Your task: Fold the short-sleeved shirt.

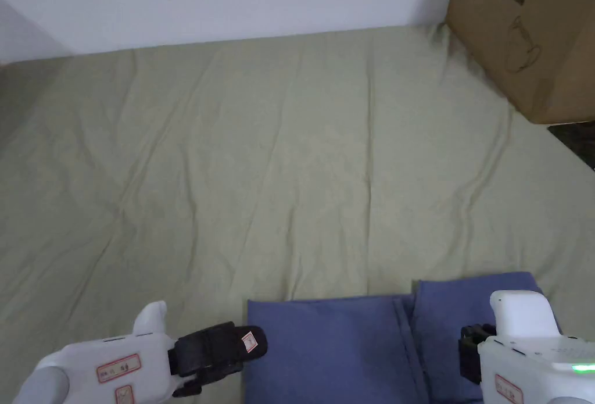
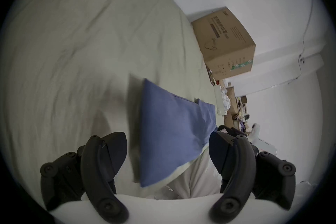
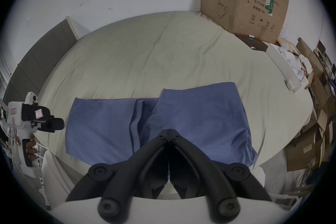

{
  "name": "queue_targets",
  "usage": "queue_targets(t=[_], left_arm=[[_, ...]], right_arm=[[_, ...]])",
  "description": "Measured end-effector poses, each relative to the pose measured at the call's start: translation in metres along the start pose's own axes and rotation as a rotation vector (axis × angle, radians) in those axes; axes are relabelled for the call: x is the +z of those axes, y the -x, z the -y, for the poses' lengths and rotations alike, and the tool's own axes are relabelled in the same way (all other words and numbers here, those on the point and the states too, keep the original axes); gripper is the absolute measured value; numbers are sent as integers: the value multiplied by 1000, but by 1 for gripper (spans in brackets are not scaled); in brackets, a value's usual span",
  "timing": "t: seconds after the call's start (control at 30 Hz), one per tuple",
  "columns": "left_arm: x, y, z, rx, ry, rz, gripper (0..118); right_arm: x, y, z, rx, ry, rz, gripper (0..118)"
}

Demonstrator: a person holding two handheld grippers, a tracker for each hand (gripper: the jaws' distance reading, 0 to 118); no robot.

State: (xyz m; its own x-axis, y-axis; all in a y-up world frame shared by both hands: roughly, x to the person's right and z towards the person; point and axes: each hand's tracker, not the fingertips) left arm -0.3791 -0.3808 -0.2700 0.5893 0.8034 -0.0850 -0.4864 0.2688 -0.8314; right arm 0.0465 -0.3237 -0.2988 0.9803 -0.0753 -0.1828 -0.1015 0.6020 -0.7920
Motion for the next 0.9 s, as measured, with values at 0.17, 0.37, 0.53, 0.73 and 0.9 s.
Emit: queue_targets(t=[0.17,0.37,0.53,0.73,0.9], left_arm=[[-36,31,-8,127,90,98,97],[-68,12,-6,90,176,164,55],[-74,28,-1,110,175,132,10],[-51,27,-21,-34,204,68,10],[-4,32,-33,-35,170,-54,9]], right_arm=[[-4,13,-3,38,16,5,0],[-9,18,-7,60,32,8,0],[-11,18,-7,65,45,14,0],[-12,18,-8,65,51,25,0],[-10,19,-7,62,48,26,0]])
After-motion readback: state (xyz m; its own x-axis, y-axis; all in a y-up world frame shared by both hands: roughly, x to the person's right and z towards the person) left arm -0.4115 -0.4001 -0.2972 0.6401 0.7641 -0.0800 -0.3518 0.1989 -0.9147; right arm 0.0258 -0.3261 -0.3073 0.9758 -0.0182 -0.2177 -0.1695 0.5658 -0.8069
